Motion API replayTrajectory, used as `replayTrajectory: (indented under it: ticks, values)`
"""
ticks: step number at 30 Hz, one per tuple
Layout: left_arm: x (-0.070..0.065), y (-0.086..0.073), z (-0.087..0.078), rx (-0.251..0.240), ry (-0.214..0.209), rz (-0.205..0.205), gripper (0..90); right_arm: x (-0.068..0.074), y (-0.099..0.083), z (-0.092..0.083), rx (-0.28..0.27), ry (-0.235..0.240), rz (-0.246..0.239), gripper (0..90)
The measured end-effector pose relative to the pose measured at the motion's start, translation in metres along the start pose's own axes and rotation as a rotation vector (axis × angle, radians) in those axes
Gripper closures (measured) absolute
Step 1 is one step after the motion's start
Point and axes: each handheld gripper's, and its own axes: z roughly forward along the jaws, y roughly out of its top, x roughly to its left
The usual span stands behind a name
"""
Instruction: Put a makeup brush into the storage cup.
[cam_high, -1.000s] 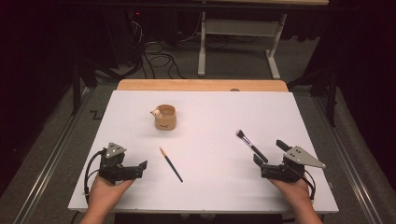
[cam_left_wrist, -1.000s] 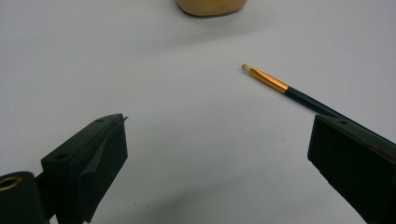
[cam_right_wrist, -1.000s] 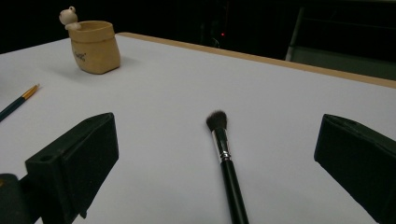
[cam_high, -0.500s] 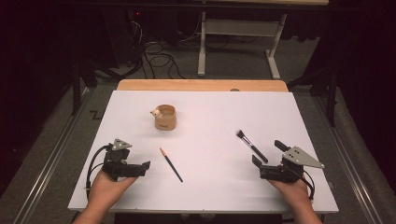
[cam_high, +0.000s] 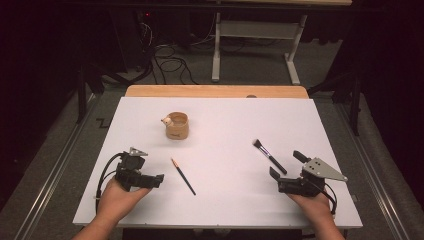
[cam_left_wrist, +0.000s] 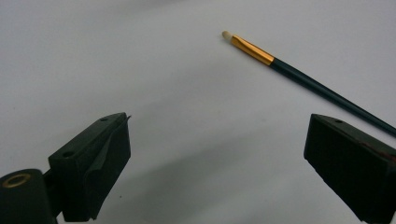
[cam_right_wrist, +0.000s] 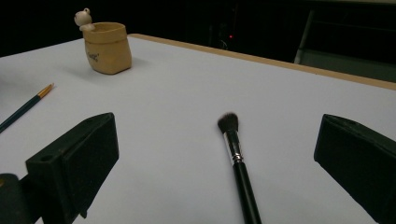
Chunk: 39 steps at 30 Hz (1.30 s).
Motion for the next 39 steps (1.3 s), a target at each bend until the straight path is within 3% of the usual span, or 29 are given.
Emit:
replayTrajectory:
  ticks: [3, 10, 18, 27, 39]
  values:
    - [-0.006, 0.003, 0.002, 0.012, -0.008, 0.01, 7.8, 0.0, 0.0, 0.0, -0.005, 0.002, 0.001, 0.6]
    - [-0.016, 0.009, 0.009, 0.025, -0.031, -0.014, 7.8, 0.0, 0.0, 0.001, -0.001, 0.002, 0.003, 0.6]
    - [-0.023, 0.016, 0.017, 0.02, -0.058, -0.07, 9.0, 0.002, -0.001, 0.003, 0.006, 0.006, -0.002, 0.6]
    - [-0.033, 0.023, 0.03, 0.048, -0.056, -0.078, 9.3, 0.002, -0.001, 0.003, 0.008, 0.01, 0.002, 1.1]
    - [-0.052, 0.032, 0.044, 0.074, -0.051, -0.049, 13.0, 0.004, -0.002, 0.004, 0.01, 0.02, 0.004, 1.2]
